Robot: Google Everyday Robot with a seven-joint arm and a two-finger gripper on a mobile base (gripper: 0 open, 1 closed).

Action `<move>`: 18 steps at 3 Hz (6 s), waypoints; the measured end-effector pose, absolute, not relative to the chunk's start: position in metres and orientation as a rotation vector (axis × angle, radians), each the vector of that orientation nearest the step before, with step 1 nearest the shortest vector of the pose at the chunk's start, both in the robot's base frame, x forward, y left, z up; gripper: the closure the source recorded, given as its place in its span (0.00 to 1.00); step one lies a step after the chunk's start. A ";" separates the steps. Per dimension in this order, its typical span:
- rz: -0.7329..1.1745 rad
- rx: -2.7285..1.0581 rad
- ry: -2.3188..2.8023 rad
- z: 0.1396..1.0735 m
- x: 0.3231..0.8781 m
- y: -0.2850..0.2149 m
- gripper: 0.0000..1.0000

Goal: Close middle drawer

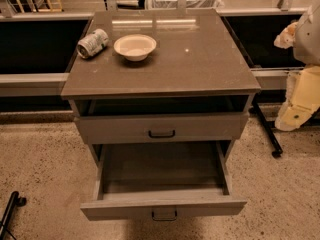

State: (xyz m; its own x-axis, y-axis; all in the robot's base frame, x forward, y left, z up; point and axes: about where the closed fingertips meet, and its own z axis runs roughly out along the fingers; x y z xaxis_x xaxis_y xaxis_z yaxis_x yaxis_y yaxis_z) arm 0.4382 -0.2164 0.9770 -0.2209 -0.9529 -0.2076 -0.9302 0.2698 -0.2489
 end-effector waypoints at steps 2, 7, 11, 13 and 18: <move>-0.062 -1.675 2.250 0.946 0.437 -0.216 0.00; 0.243 -1.551 2.214 0.702 0.393 -0.179 0.00; 0.402 -1.832 2.051 0.496 0.370 -0.187 0.18; 0.453 -1.888 1.983 0.470 0.352 -0.184 0.63; 0.233 -1.960 1.888 0.381 0.378 -0.161 0.00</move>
Offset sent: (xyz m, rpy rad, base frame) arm -0.0026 -0.0005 -0.2218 0.2484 0.0739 -0.2112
